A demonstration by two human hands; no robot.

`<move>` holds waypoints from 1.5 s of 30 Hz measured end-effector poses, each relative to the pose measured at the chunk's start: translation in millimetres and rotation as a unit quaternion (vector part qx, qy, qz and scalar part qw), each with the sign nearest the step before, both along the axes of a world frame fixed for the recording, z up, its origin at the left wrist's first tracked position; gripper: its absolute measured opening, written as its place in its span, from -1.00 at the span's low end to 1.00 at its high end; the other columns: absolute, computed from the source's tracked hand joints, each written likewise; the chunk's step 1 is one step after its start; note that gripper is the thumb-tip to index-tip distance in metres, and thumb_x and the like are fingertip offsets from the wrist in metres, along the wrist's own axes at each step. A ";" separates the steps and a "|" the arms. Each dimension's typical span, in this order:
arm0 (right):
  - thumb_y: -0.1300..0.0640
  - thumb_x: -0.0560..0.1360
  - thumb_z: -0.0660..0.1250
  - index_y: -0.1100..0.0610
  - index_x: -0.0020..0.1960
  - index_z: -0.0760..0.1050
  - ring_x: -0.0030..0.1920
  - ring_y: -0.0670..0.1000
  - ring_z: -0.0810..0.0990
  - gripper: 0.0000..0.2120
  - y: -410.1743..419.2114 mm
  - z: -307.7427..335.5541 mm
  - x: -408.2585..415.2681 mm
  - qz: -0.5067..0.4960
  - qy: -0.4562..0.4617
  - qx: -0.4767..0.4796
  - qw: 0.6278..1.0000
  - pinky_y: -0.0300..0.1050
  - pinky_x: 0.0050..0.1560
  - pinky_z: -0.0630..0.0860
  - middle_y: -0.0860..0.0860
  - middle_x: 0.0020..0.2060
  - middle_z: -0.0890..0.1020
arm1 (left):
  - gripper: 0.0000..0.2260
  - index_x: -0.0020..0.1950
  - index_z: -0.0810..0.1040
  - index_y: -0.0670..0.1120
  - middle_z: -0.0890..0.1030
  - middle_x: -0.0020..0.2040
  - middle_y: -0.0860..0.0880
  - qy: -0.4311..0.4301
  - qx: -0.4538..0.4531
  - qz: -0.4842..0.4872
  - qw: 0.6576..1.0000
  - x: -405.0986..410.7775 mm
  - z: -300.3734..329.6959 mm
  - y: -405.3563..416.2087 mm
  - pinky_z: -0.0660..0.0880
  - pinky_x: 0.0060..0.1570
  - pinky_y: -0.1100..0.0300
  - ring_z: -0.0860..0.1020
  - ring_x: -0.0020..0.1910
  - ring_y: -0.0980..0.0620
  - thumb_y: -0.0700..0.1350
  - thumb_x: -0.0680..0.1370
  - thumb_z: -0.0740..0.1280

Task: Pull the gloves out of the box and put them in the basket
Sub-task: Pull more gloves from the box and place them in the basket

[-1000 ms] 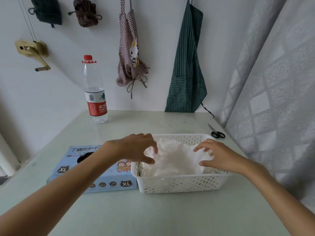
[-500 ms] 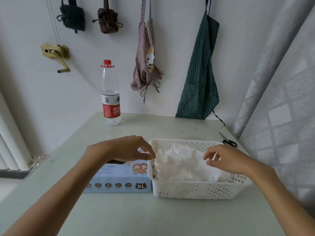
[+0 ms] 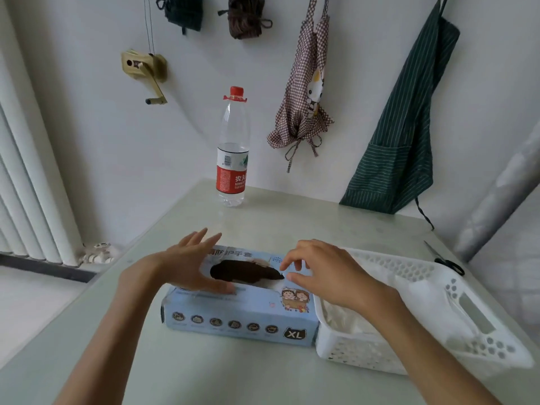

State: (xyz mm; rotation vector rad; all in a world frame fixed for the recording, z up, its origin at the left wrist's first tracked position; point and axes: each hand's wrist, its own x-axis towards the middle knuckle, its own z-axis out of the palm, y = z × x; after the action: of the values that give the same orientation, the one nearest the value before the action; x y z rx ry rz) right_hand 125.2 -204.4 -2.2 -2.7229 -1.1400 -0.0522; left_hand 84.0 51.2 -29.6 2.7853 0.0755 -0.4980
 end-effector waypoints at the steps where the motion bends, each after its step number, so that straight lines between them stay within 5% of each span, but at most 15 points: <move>1: 0.01 0.55 0.28 -0.10 0.11 0.56 -0.07 -0.12 0.45 -0.84 6.5 3.4 4.7 0.010 0.001 -0.025 1.000 -0.22 -0.13 0.35 -0.14 -0.09 0.52 | 0.27 0.53 -0.27 0.11 -0.25 0.55 0.04 0.012 0.002 0.005 1.000 2.7 -1.1 0.4 -0.08 0.46 -0.14 -0.22 0.53 -0.01 0.62 0.00 0.18; 4: 0.02 0.54 0.30 -0.09 0.09 0.59 -0.08 -0.09 0.49 -0.84 24.8 13.1 18.9 0.035 -0.015 -0.098 0.994 -0.19 -0.13 0.39 -0.13 -0.14 0.52 | 0.09 0.54 -0.27 0.09 -0.20 0.56 0.04 0.017 0.033 0.007 0.999 8.0 -7.4 -4.3 -0.04 0.47 -0.15 -0.21 0.53 -0.03 0.43 0.27 0.33; 10: 0.03 0.51 0.34 -0.08 0.05 0.62 -0.33 -0.16 0.35 -0.85 51.1 18.1 30.2 0.116 -0.053 -0.221 0.967 -0.25 -0.31 0.26 -0.20 -0.35 0.35 | 0.02 0.55 -0.12 0.09 0.02 0.53 0.06 -0.043 0.036 0.016 0.998 7.1 -13.0 -6.4 0.15 0.40 -0.08 -0.02 0.51 -0.04 0.39 0.29 0.37; 16: 0.14 0.47 0.34 -0.03 0.07 0.64 -0.24 0.02 0.50 -0.79 74.4 7.7 22.8 0.202 -0.108 -0.301 0.926 -0.20 -0.33 0.27 -0.05 -0.20 0.63 | 0.01 0.54 -0.09 0.13 0.05 0.50 0.05 -0.044 0.014 0.016 0.999 11.1 -18.1 -0.4 0.20 0.37 -0.10 0.01 0.48 -0.03 0.40 0.27 0.39; 20: 0.23 0.42 0.31 0.04 -0.25 0.52 -0.38 0.06 0.40 -0.88 89.9 -6.2 25.0 0.229 -0.152 -0.346 0.897 -0.17 -0.41 0.26 -0.06 -0.49 0.32 | 0.05 0.54 -0.13 0.15 0.01 0.50 0.10 -0.032 -0.009 0.022 0.999 11.9 -23.6 3.4 0.15 0.41 -0.10 -0.03 0.50 -0.01 0.42 0.25 0.39; 23: 0.28 0.47 0.24 0.12 -0.24 0.43 -0.34 0.08 0.38 -0.86 94.6 -12.8 26.6 0.235 -0.163 -0.357 0.889 -0.18 -0.47 0.17 -0.04 -0.48 0.25 | 0.05 0.54 -0.15 0.14 -0.01 0.51 0.10 -0.029 -0.011 0.020 0.999 10.8 -21.6 2.4 0.12 0.43 -0.09 -0.06 0.51 -0.01 0.41 0.27 0.38; 27: 0.09 0.52 0.32 0.05 -0.02 0.62 -0.29 -0.03 0.48 -0.88 90.8 0.4 25.1 0.193 -0.093 -0.256 0.942 -0.20 -0.34 0.30 -0.06 -0.32 0.54 | 0.03 0.55 -0.16 0.12 -0.07 0.54 0.10 -0.035 -0.007 0.008 0.999 10.1 -17.9 3.8 0.04 0.46 -0.10 -0.13 0.52 -0.01 0.42 0.29 0.34; 31: -0.05 0.49 0.36 -0.02 -0.04 0.58 -0.20 -0.15 0.52 -0.87 76.2 26.0 33.0 0.083 0.097 -0.106 0.986 -0.18 -0.14 0.46 -0.14 -0.23 0.58 | 0.03 0.55 -0.16 0.10 -0.13 0.56 0.09 -0.059 -0.025 -0.018 0.998 7.7 -9.1 4.5 -0.10 0.47 -0.12 -0.21 0.53 0.00 0.42 0.29 0.32; 36: 0.12 0.57 0.27 0.11 0.00 0.48 0.00 0.00 0.65 -0.93 63.4 37.8 31.9 0.047 0.288 0.074 0.954 -0.10 0.07 0.56 0.02 0.00 0.62 | -0.14 0.52 0.07 0.11 0.18 0.52 0.08 -0.135 -0.190 -0.040 0.972 5.8 5.0 1.6 0.19 0.43 0.01 0.15 0.49 0.05 0.31 0.32 0.36; 41: 0.19 0.59 0.23 0.19 0.03 0.45 -0.11 0.03 0.69 -0.92 59.7 45.7 23.8 0.015 0.343 0.279 0.897 -0.12 -0.05 0.59 0.06 -0.10 0.65 | -0.27 0.42 0.25 0.14 0.41 0.33 0.18 -0.171 -0.263 -0.086 0.946 3.9 11.9 -0.3 0.39 0.31 0.17 0.40 0.28 0.16 0.24 0.31 0.41; 45: 0.23 0.59 0.21 0.19 0.04 0.45 -0.10 0.02 0.65 -0.93 57.2 52.1 20.1 0.011 0.353 0.359 0.864 -0.17 -0.09 0.56 0.05 -0.12 0.64 | -0.31 0.37 0.39 -0.01 0.53 0.24 0.06 -0.182 -0.320 -0.069 0.927 3.4 17.4 -1.8 0.52 0.18 0.09 0.53 0.19 0.06 0.33 0.35 0.29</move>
State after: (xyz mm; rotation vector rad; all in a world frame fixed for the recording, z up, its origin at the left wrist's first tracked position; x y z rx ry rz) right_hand 145.3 -147.2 49.8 -1.8044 -0.7167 0.4064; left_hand 87.4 49.4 -12.2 2.1918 -0.3131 -0.0078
